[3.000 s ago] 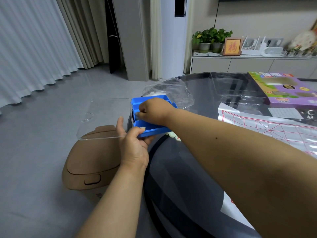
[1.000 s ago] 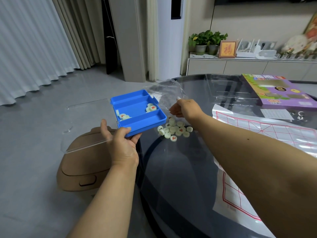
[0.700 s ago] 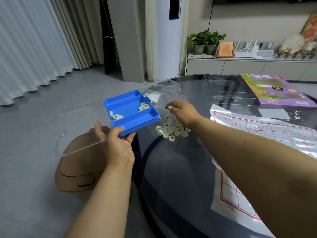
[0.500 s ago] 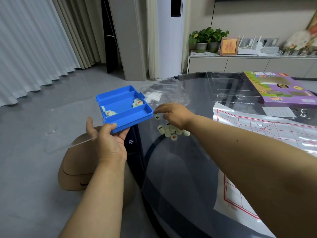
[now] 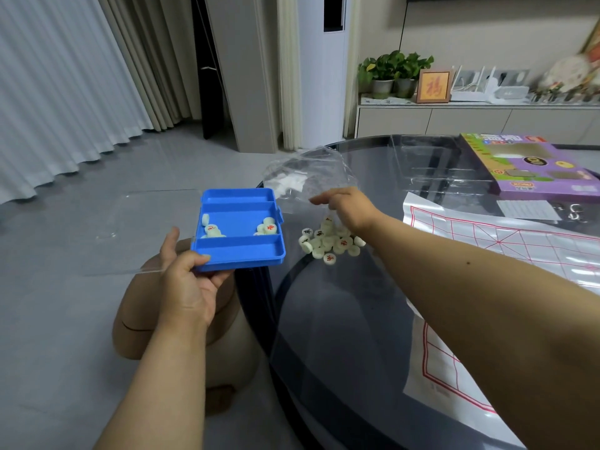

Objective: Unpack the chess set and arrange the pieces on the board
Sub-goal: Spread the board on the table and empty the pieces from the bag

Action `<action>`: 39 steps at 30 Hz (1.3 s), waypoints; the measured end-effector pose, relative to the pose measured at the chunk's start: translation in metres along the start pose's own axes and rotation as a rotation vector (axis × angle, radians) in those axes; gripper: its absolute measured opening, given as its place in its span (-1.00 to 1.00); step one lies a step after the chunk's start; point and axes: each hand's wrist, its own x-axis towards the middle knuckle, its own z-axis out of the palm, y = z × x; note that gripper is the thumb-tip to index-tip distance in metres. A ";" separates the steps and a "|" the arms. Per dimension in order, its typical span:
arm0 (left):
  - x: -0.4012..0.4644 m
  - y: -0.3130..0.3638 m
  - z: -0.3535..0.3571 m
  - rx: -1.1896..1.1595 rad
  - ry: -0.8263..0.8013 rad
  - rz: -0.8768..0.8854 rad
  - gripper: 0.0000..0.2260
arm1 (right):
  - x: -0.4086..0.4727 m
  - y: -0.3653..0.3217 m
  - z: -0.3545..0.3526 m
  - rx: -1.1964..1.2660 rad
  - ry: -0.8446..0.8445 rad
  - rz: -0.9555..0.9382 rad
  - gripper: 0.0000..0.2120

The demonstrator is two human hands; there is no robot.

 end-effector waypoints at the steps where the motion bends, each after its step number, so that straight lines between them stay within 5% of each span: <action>1: -0.001 0.000 -0.001 0.012 -0.008 -0.006 -0.39 | 0.000 -0.004 0.001 0.041 0.034 -0.014 -0.61; 6: -0.005 -0.003 -0.005 0.121 -0.018 -0.001 -0.42 | -0.011 -0.041 0.029 -0.129 0.011 -0.226 -0.67; 11: -0.010 -0.008 -0.006 0.210 0.019 -0.020 -0.42 | -0.016 -0.049 0.065 -0.970 -0.116 -0.410 -0.77; 14: -0.012 -0.011 -0.008 0.222 0.033 -0.036 -0.39 | -0.022 -0.047 0.079 -1.166 -0.152 -0.404 -0.73; 20: -0.014 -0.019 -0.010 0.225 0.033 -0.047 -0.40 | -0.024 -0.049 0.110 -1.024 -0.187 -0.286 -0.40; 26: -0.018 -0.026 -0.002 0.176 0.072 -0.034 -0.73 | -0.021 -0.056 0.125 -0.864 -0.291 -0.253 -0.46; 39: -0.012 -0.043 0.002 0.207 0.323 0.105 -0.69 | -0.018 -0.051 0.124 -0.788 -0.290 -0.324 -0.60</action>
